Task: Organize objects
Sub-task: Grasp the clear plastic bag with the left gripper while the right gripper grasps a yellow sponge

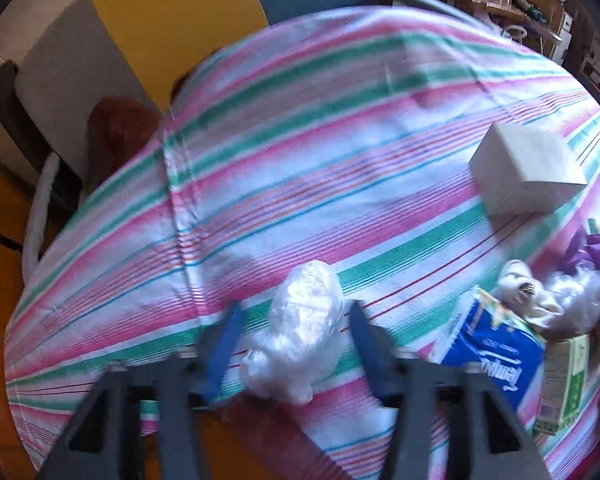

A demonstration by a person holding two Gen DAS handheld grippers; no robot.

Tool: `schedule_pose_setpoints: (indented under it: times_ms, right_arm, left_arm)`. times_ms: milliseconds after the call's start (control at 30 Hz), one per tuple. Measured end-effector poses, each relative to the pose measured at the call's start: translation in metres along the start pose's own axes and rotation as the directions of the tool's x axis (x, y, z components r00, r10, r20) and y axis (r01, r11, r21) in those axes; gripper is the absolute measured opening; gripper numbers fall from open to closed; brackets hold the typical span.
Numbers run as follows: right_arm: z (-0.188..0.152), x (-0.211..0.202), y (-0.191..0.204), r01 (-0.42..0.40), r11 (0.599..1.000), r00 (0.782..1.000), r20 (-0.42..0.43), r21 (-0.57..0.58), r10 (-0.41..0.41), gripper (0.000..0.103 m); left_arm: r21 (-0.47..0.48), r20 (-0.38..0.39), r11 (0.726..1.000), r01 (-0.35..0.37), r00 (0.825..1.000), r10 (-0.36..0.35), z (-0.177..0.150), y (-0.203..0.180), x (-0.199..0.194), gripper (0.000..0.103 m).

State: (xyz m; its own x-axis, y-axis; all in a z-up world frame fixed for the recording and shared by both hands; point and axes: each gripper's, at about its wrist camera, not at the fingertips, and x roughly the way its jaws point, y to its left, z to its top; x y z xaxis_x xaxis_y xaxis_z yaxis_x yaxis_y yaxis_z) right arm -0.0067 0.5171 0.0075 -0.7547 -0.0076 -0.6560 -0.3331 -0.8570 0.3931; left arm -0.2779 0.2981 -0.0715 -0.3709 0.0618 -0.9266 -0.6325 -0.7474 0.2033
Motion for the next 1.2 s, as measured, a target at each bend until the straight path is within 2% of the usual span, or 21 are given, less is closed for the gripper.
schedule_pose_setpoints:
  times_ms: [67, 133, 167, 200, 267, 367, 433, 500, 600, 700, 800, 900, 1033, 1067, 1133, 1167, 1200]
  right_arm:
    - [0.000, 0.001, 0.000, 0.004, 1.000, 1.000, -0.002, -0.002, -0.004, 0.103]
    - [0.001, 0.000, 0.000, 0.012, 1.000, 1.000, 0.007, -0.005, -0.012, 0.103]
    - [0.001, -0.002, -0.001, 0.014, 1.000, 1.000, 0.014, -0.005, -0.014, 0.100]
    - [0.001, -0.003, -0.002, 0.017, 1.000, 1.000, 0.020, -0.005, -0.017, 0.094]
    - [0.002, -0.004, -0.004, 0.026, 1.000, 0.999, 0.026, 0.004, -0.026, 0.091]
    - [0.004, -0.005, -0.009, 0.028, 0.999, 0.999, 0.029, 0.028, -0.028, 0.091]
    - [0.004, -0.003, -0.011, 0.030, 0.999, 0.999, 0.021, 0.038, -0.031, 0.091]
    - [0.003, 0.002, -0.012, 0.025, 0.999, 1.000, -0.012, 0.044, -0.024, 0.091]
    - [-0.001, 0.011, -0.010, 0.030, 0.999, 0.997, -0.074, 0.028, -0.028, 0.091]
    - [-0.010, 0.019, -0.007, 0.021, 1.000, 0.982, -0.187, 0.009, -0.019, 0.093]
    - [-0.024, 0.021, 0.000, 0.035, 0.998, 0.951, -0.306, -0.061, -0.052, 0.103]
    - [-0.034, 0.019, 0.006, 0.064, 0.987, 0.915, -0.386, -0.149, -0.118, 0.103]
    - [-0.057, 0.025, 0.011, 0.141, 0.927, 0.834, -0.463, -0.347, -0.300, 0.103]
    - [-0.063, 0.027, 0.012, 0.139, 0.916, 0.817, -0.479, -0.376, -0.321, 0.101]
    - [-0.070, 0.028, 0.017, 0.138, 0.891, 0.804, -0.476, -0.433, -0.356, 0.092]
    - [-0.076, 0.033, 0.019, 0.157, 0.863, 0.778, -0.478, -0.480, -0.407, 0.079]
    - [-0.081, 0.038, 0.020, 0.160, 0.843, 0.754, -0.488, -0.513, -0.440, 0.060]
  left_arm:
    - [0.021, 0.039, 1.000, -0.017, 0.999, 0.016, -0.001, -0.005, -0.004, 0.031]
    - [0.019, 0.097, 1.000, 0.020, 0.995, -0.022, -0.007, -0.009, -0.020, 0.031]
    - [0.011, 0.125, 0.999, 0.030, 0.992, -0.031, -0.012, -0.010, -0.031, 0.031]
    - [0.001, 0.162, 0.999, 0.052, 0.985, -0.052, -0.019, -0.011, -0.045, 0.031]
    - [-0.022, 0.212, 0.994, 0.103, 0.973, -0.096, -0.030, -0.013, -0.069, 0.031]
    - [-0.040, 0.290, 0.984, 0.175, 0.944, -0.156, -0.057, -0.020, -0.112, 0.031]
    - [-0.048, 0.316, 0.980, 0.193, 0.933, -0.169, -0.070, -0.023, -0.129, 0.031]
    - [-0.061, 0.344, 0.972, 0.228, 0.919, -0.194, -0.095, -0.028, -0.149, 0.031]
    - [-0.080, 0.372, 0.966, 0.246, 0.906, -0.200, -0.125, -0.026, -0.166, 0.031]
    - [-0.102, 0.388, 0.958, 0.268, 0.897, -0.210, -0.155, -0.019, -0.180, 0.031]
    - [-0.128, 0.380, 0.953, 0.276, 0.901, -0.210, -0.180, -0.008, -0.183, 0.031]
    - [-0.171, 0.372, 0.947, 0.273, 0.908, -0.194, -0.205, 0.004, -0.181, 0.031]
    - [-0.259, 0.360, 0.928, 0.270, 0.918, -0.167, -0.233, 0.031, -0.174, 0.031]
    - [-0.282, 0.352, 0.924, 0.258, 0.924, -0.151, -0.239, 0.037, -0.172, 0.031]
    - [-0.334, 0.335, 0.914, 0.229, 0.935, -0.112, -0.253, 0.056, -0.164, 0.031]
    - [-0.363, 0.325, 0.907, 0.215, 0.941, -0.094, -0.259, 0.069, -0.159, 0.031]
    - [-0.393, 0.313, 0.897, 0.202, 0.947, -0.076, -0.263, 0.082, -0.154, 0.031]
